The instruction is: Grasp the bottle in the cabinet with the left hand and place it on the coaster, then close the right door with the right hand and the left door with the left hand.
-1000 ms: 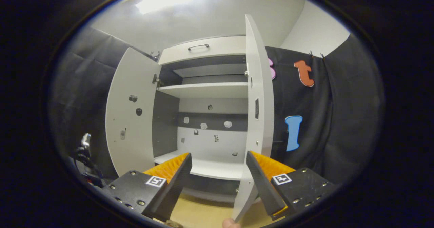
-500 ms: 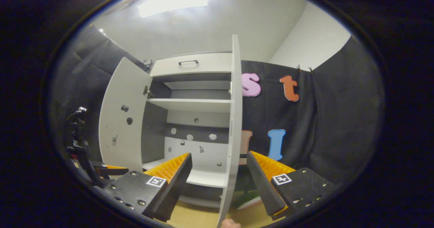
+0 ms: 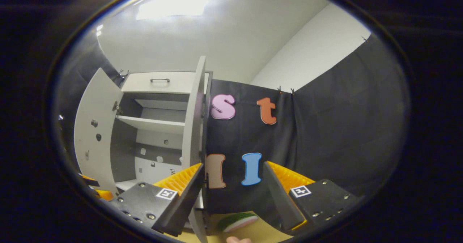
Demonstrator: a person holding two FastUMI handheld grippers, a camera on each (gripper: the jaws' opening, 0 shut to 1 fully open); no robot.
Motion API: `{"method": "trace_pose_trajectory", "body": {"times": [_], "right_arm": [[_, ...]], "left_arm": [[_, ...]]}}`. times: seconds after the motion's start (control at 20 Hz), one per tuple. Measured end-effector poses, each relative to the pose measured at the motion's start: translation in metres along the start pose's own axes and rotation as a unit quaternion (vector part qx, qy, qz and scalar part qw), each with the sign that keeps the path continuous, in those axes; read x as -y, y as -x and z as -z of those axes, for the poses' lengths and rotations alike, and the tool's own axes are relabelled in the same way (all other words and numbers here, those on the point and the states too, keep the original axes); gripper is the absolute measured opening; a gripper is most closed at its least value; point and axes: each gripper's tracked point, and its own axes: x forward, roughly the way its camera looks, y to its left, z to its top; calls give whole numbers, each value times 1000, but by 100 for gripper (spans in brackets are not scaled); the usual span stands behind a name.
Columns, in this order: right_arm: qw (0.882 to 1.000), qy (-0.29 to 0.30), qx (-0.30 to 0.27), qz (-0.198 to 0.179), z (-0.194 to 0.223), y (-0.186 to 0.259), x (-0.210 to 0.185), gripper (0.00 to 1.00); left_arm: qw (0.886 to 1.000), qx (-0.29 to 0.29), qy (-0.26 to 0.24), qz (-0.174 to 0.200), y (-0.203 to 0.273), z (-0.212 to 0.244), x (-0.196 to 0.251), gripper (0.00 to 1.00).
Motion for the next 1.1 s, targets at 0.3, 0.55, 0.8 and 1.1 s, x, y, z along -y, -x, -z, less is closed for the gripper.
{"method": "trace_pose_trajectory", "body": {"times": [0.3, 0.55, 0.8, 1.1], "right_arm": [[999, -3, -45, -7, 31, -15, -9, 98], [998, -5, -48, -48, 36, -20, -37, 98], [997, 2, -38, -73, 33, -19, -56, 96], [992, -10, -62, -110, 47, -22, -85, 96]], "left_arm": [[1000, 5, 1, -29, 15, -2, -18, 97], [999, 17, 6, -51, 24, -10, -33, 97], [997, 26, 10, -71, 31, -17, -51, 97], [996, 19, 13, -90, 37, -11, -69, 97]]}}
